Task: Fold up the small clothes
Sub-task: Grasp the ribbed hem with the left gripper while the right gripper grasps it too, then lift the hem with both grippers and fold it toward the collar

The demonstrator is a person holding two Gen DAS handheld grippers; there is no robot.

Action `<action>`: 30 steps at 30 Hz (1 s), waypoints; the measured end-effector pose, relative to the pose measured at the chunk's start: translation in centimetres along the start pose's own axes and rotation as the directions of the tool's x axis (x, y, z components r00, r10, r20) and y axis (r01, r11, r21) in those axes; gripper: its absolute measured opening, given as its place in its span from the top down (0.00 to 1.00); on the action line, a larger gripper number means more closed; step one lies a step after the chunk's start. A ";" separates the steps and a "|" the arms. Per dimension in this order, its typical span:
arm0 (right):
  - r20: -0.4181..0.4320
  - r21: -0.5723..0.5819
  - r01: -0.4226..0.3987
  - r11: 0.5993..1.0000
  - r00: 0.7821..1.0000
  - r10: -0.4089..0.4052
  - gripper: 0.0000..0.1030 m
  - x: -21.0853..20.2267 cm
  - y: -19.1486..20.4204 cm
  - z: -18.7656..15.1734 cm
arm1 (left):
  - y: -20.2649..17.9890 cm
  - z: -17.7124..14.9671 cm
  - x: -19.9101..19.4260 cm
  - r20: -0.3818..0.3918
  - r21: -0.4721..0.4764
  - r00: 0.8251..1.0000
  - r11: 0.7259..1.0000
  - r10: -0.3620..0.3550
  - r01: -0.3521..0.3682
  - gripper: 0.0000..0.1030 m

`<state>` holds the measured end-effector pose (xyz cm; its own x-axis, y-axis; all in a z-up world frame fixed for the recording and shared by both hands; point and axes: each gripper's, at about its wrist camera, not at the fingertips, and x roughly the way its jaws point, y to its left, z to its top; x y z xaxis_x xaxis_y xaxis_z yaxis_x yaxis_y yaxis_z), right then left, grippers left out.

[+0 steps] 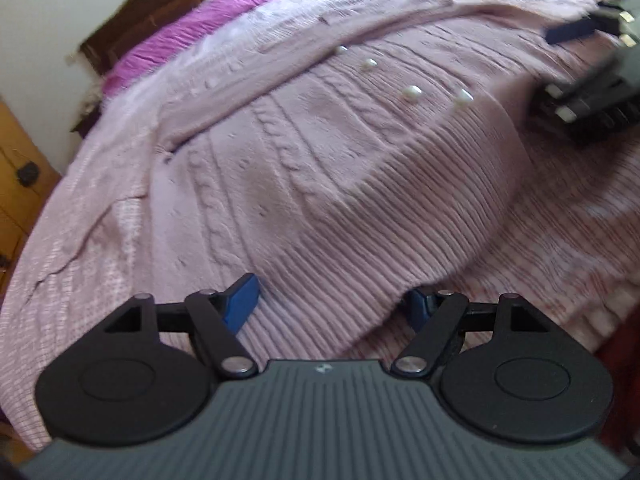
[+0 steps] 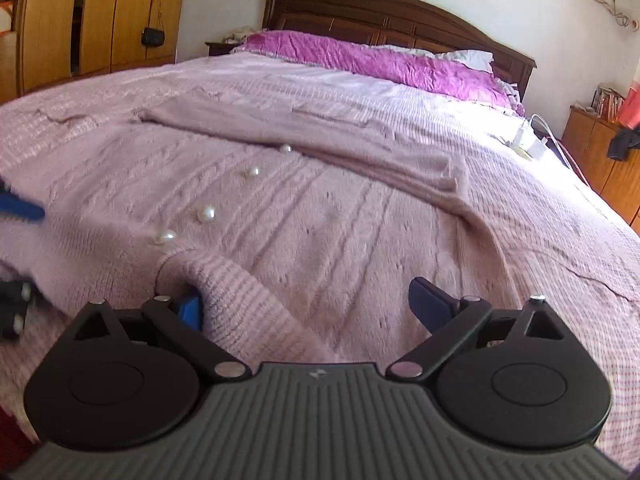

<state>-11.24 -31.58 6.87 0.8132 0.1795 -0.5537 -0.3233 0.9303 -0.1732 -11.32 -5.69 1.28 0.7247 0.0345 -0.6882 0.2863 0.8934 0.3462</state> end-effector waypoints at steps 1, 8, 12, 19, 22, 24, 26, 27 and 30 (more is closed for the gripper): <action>-0.001 -0.012 0.013 1.000 1.000 -0.013 0.07 -0.2 -0.1 -0.3 | 0.2 0.0 0.0 0.011 -0.011 1.000 1.000 0.005 -0.005 0.26; -0.034 -0.007 -0.004 1.000 0.999 0.004 0.34 -0.8 -0.9 -1.4 | 1.0 0.2 -0.2 0.075 -0.066 0.997 0.997 -0.028 0.033 0.67; -0.067 -0.066 -0.041 0.997 0.997 0.036 0.50 0.0 0.1 -1.3 | 1.1 0.9 -0.9 0.119 -0.076 0.992 0.996 -0.045 0.054 0.88; 0.121 -0.112 0.023 0.993 0.993 -0.010 0.90 -1.9 0.9 1.5 | 2.4 3.3 -2.5 0.195 -0.123 0.981 0.992 -0.009 0.033 0.89; 0.162 -0.114 0.027 0.993 0.987 -0.008 0.90 -1.8 0.4 3.5 | 3.4 5.0 -3.0 0.235 -0.153 0.972 0.988 0.012 0.025 0.90; 0.181 -0.112 0.029 0.993 0.983 -0.008 0.90 -1.5 0.0 4.6 | 4.1 6.1 -3.2 0.260 -0.170 0.965 0.985 0.031 0.014 0.90; 0.191 -0.108 0.024 0.994 0.982 -0.003 0.90 -1.0 -0.4 5.6 | 4.5 7.0 -3.4 0.278 -0.181 0.959 0.983 0.051 0.000 0.90; 0.195 -0.108 0.018 0.994 0.981 0.004 0.90 -0.7 -0.6 6.1 | 4.8 7.5 -3.3 0.284 -0.185 0.957 0.983 0.058 -0.005 0.90; 0.217 -0.097 0.010 0.995 0.976 0.011 0.91 0.1 -1.4 7.9 | 5.3 9.2 -3.0 0.309 -0.193 0.948 0.981 0.074 -0.014 0.90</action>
<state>-6.87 -30.37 13.45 0.8952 0.2553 -0.3653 -0.3605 0.8968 -0.2567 -6.18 -5.15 11.07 0.9018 -0.0394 -0.4303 0.1498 0.9626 0.2258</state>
